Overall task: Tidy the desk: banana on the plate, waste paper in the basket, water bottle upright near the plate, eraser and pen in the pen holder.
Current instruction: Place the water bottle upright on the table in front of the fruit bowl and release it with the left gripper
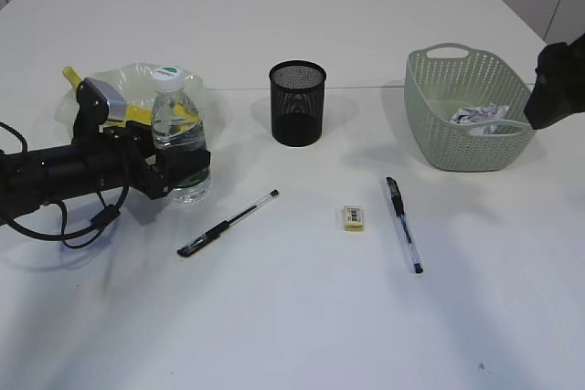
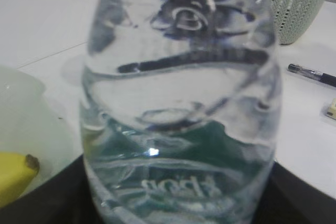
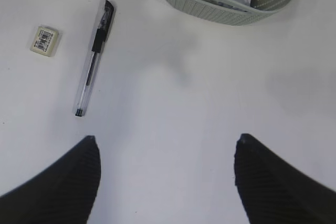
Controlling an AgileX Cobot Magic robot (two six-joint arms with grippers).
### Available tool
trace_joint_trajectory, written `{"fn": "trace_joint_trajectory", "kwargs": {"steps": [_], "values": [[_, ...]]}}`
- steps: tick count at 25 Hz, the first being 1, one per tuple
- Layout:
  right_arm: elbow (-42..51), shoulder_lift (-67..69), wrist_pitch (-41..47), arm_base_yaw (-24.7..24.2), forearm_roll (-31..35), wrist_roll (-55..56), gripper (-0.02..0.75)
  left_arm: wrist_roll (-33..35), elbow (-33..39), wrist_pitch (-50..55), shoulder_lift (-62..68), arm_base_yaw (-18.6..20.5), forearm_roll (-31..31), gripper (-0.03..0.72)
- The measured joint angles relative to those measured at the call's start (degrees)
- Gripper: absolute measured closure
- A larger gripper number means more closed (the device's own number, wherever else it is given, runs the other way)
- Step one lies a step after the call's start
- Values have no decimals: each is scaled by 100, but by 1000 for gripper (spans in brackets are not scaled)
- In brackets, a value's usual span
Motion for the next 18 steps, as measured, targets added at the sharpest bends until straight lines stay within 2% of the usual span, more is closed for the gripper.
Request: {"fn": "trace_joint_trajectory", "kwargs": {"steps": [12,18], "values": [[0,0,0,0,0,0,146,-320,-44,-99,-93,31,194,96],[0,0,0,0,0,0,146,-392,-44,-112,-312,31,223,87]]}}
